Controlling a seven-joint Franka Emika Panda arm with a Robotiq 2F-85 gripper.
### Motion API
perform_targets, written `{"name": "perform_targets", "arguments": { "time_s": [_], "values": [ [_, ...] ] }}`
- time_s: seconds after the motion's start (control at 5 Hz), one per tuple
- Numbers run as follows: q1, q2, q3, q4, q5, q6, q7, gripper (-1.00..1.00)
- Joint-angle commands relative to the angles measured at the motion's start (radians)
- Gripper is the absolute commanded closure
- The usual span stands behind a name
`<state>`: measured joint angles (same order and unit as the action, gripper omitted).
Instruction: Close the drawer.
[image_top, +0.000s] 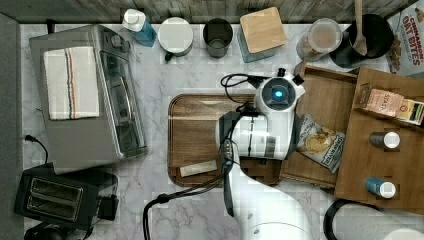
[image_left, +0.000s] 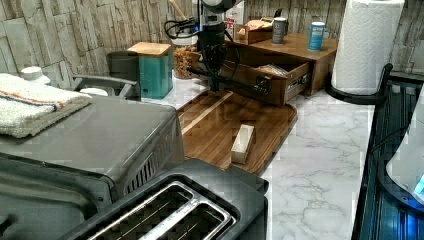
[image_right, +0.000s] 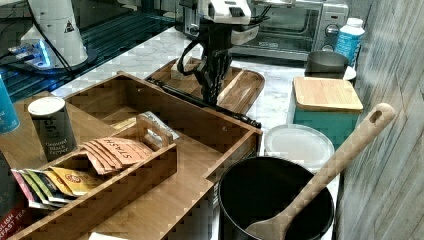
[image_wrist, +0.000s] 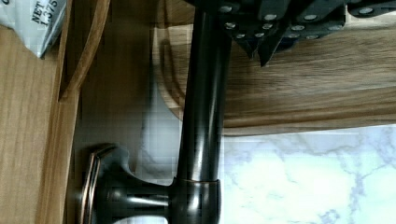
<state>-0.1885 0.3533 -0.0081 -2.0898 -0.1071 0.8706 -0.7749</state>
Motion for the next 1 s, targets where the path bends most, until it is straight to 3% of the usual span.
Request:
{"name": "perform_targets", "arguments": {
  "time_s": [0.2,0.6,1.0],
  "values": [
    [-0.152,0.019,-0.153,0.168,-0.009,-0.062,-0.085,1.00],
    [-0.239,0.050,-0.232,0.183,-0.106,0.003,-0.220,1.00],
    [-0.314,0.120,-0.275,0.304,-0.115,0.000,-0.268,1.00]
  ]
}}
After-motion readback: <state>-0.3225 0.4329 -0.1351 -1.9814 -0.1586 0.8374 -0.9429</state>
